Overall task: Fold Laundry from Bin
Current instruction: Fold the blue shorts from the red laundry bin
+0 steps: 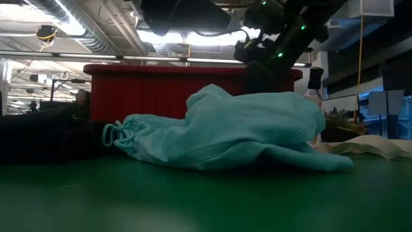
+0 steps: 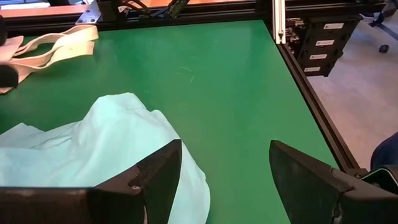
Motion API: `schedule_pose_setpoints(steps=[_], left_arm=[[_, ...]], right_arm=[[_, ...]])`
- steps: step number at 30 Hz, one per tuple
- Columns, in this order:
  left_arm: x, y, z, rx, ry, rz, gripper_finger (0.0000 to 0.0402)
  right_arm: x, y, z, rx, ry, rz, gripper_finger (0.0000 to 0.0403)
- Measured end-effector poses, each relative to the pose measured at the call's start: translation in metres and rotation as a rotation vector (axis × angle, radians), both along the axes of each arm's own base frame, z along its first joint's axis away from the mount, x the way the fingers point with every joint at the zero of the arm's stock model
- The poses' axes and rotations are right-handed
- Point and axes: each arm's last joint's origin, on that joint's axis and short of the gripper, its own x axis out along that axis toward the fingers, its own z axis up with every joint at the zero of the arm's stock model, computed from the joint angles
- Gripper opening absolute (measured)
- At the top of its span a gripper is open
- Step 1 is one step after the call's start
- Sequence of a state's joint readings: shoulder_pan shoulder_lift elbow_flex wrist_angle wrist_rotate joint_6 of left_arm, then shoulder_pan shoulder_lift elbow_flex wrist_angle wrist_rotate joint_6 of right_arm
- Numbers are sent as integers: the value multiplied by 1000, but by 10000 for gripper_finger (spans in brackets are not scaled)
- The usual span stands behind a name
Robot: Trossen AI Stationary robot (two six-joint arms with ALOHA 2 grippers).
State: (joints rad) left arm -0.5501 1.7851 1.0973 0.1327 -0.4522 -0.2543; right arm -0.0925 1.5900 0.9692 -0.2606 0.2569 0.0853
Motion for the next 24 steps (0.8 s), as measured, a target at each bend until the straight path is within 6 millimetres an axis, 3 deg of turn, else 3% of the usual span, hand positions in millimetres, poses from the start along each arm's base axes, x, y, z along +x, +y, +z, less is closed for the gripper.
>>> schedule_pose_setpoints(steps=[6,11,18,24], left_arm=[[4,3,0,-10,-18,10,236],[5,4,0,-9,-19,15,236],[0,-1,1,-1,-15,5,236],[-9,3,20,7,-25,22,236]], right_arm=[[-19,6,25,145,-28,17,271],[-32,19,29,300,35,80,271],[-45,60,22,343,198,151,271],[-54,97,19,364,258,209,271]])
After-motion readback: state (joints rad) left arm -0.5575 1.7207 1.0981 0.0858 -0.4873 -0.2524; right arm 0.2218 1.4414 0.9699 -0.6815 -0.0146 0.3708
